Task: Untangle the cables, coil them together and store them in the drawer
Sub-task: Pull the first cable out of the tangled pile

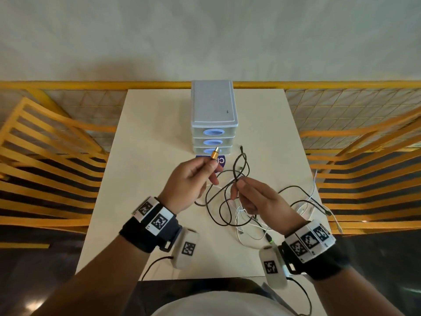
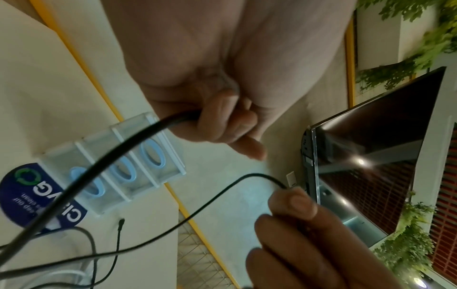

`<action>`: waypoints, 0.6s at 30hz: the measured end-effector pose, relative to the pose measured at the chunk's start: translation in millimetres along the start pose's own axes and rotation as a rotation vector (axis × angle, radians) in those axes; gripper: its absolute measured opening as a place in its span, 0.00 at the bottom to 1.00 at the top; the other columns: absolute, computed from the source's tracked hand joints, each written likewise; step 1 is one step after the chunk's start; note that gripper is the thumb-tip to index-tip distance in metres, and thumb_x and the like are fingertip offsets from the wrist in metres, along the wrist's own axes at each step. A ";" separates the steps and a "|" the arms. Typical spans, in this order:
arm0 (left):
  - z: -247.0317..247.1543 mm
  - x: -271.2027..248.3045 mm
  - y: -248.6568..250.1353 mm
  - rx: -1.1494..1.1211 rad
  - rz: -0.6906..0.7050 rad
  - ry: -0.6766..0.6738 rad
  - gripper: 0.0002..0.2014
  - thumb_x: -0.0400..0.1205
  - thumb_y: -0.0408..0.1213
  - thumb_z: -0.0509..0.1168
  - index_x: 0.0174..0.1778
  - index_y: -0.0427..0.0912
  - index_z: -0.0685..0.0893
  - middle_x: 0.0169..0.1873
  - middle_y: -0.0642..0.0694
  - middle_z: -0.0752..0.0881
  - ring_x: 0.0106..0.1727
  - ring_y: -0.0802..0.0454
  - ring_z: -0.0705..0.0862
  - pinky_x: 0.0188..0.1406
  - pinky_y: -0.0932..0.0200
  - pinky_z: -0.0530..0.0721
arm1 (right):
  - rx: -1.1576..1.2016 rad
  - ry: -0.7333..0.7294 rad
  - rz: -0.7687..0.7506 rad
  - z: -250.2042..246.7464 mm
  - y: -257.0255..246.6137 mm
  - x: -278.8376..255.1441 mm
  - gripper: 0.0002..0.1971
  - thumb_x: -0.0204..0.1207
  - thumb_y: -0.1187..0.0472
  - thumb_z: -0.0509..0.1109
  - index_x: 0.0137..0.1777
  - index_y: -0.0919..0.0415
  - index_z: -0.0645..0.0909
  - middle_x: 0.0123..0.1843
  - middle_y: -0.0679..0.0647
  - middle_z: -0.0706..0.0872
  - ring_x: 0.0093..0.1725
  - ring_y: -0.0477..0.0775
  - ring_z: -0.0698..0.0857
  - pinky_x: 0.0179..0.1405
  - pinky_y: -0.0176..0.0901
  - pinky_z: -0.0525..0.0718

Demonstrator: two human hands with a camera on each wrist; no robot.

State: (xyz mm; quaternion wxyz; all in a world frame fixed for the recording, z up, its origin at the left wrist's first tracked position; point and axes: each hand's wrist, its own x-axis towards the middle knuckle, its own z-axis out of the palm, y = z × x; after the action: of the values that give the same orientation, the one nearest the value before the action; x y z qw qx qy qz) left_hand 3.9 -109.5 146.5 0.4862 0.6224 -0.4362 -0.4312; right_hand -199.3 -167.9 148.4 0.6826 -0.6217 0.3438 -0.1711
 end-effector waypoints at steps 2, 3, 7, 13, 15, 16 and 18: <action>4.8 -3.0 -0.7 0.039 -0.038 -0.019 0.14 0.92 0.41 0.60 0.54 0.42 0.91 0.32 0.49 0.91 0.20 0.49 0.72 0.18 0.63 0.69 | -0.020 -0.007 -0.025 3.1 -1.7 0.7 0.19 0.91 0.53 0.57 0.44 0.61 0.82 0.27 0.44 0.65 0.29 0.46 0.63 0.28 0.32 0.64; 8.5 -4.7 0.5 0.048 -0.050 -0.042 0.14 0.92 0.43 0.60 0.55 0.43 0.91 0.29 0.50 0.90 0.19 0.49 0.72 0.18 0.63 0.70 | -0.039 -0.022 -0.030 5.7 -2.3 1.8 0.19 0.92 0.54 0.57 0.45 0.62 0.81 0.27 0.44 0.65 0.29 0.46 0.63 0.28 0.32 0.65; 16.0 -3.5 4.7 -0.165 -0.117 -0.059 0.15 0.91 0.43 0.62 0.54 0.41 0.93 0.27 0.48 0.88 0.21 0.50 0.67 0.21 0.63 0.65 | -0.014 -0.075 -0.002 16.3 -6.3 7.3 0.18 0.92 0.56 0.53 0.46 0.63 0.78 0.27 0.44 0.68 0.26 0.46 0.64 0.24 0.35 0.64; 4.4 1.8 12.1 -0.288 -0.076 -0.065 0.11 0.88 0.36 0.65 0.46 0.44 0.93 0.47 0.43 0.94 0.22 0.52 0.65 0.22 0.63 0.62 | -0.034 -0.047 0.042 20.3 -5.9 10.9 0.20 0.92 0.51 0.55 0.40 0.60 0.77 0.27 0.53 0.64 0.23 0.50 0.62 0.21 0.38 0.63; -6.6 10.4 15.5 -0.348 -0.023 0.024 0.11 0.88 0.35 0.65 0.45 0.44 0.92 0.43 0.45 0.92 0.20 0.57 0.65 0.19 0.66 0.62 | -0.016 -0.037 0.042 19.4 -3.2 10.1 0.20 0.92 0.52 0.56 0.39 0.60 0.76 0.29 0.56 0.64 0.25 0.52 0.63 0.24 0.42 0.65; -16.4 17.3 16.5 -0.414 -0.010 0.097 0.12 0.88 0.34 0.65 0.44 0.45 0.93 0.42 0.46 0.92 0.20 0.60 0.66 0.18 0.68 0.62 | 0.000 -0.035 0.042 17.5 -1.5 8.9 0.20 0.92 0.52 0.56 0.39 0.59 0.76 0.29 0.56 0.64 0.26 0.53 0.63 0.25 0.43 0.65; -40.2 30.7 19.1 -0.537 -0.006 0.252 0.12 0.88 0.34 0.65 0.43 0.44 0.92 0.41 0.46 0.92 0.19 0.62 0.67 0.18 0.70 0.62 | 0.016 -0.026 0.047 10.8 2.9 5.9 0.20 0.92 0.53 0.56 0.39 0.60 0.75 0.28 0.53 0.64 0.26 0.52 0.63 0.26 0.44 0.66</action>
State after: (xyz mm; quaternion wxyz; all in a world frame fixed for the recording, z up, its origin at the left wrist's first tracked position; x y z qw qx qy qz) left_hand 47.8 -132.7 168.0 0.6825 0.5215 -0.2407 -0.4520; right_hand -188.3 -163.4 144.0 0.6959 -0.6102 0.3478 -0.1498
